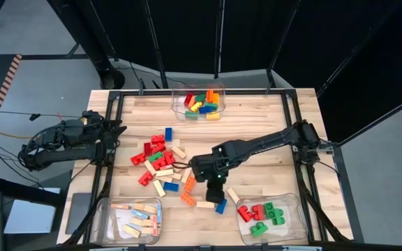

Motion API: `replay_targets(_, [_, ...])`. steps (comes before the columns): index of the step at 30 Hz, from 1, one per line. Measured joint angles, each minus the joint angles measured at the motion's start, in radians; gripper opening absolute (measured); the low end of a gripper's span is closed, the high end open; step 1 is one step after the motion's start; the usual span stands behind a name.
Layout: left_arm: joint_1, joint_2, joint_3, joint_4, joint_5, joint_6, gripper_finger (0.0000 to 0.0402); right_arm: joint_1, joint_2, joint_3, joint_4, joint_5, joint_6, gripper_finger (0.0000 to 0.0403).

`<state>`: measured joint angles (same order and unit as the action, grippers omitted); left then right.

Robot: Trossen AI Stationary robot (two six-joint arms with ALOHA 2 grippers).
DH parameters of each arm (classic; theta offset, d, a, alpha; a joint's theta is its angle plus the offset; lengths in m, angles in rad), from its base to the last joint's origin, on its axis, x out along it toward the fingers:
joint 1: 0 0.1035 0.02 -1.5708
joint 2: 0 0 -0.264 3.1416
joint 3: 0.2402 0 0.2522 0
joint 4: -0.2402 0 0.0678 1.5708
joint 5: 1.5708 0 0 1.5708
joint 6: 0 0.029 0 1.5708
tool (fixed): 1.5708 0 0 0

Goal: Sort blocks by size
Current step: Put the 3-stud blue game piece into the top center transparent bin

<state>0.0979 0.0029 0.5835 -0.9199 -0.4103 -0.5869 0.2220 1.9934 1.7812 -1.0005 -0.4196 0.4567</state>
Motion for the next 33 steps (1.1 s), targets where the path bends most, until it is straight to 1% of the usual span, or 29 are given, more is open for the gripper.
replay_targets(2, [0.000, 0.000, 0.000, 0.000, 0.000, 0.000, 0.0245, 0.009, 0.012, 0.000, 0.000, -0.118, 0.034, 0.0007])
replay_targets(3, [0.000, 0.000, 0.000, 0.000, 0.000, 0.000, 0.0245, 0.016, 0.017, 0.001, 0.006, -0.141, 0.040, 0.0007])
replay_targets(6, [0.000, 0.000, 0.000, 0.000, -0.001, 0.000, 0.0245, 0.038, 0.051, 0.000, 0.010, -0.158, 0.044, 0.0006])
replay_targets(13, [0.000, 0.000, 0.000, -0.001, -0.004, -0.001, 0.0245, 0.056, 0.180, -0.001, 0.005, -0.159, 0.006, 0.0005])
replay_targets(19, [0.000, 0.000, 0.000, -0.001, -0.004, -0.001, 0.0245, 0.065, 0.248, -0.001, -0.019, -0.208, -0.035, 0.0005])
replay_targets(26, [0.000, 0.000, 0.000, 0.000, -0.003, -0.001, 0.0245, 0.082, 0.264, 0.000, -0.037, -0.212, -0.071, 0.0005])
replay_targets(30, [0.000, 0.000, 0.000, -0.001, -0.003, -0.001, 0.0245, 0.092, 0.278, -0.001, -0.023, -0.188, -0.086, 0.0005])
replay_targets(33, [0.000, 0.000, 0.000, -0.001, -0.003, -0.001, 0.0245, 0.096, 0.290, 0.000, -0.029, -0.140, -0.094, 0.0005])
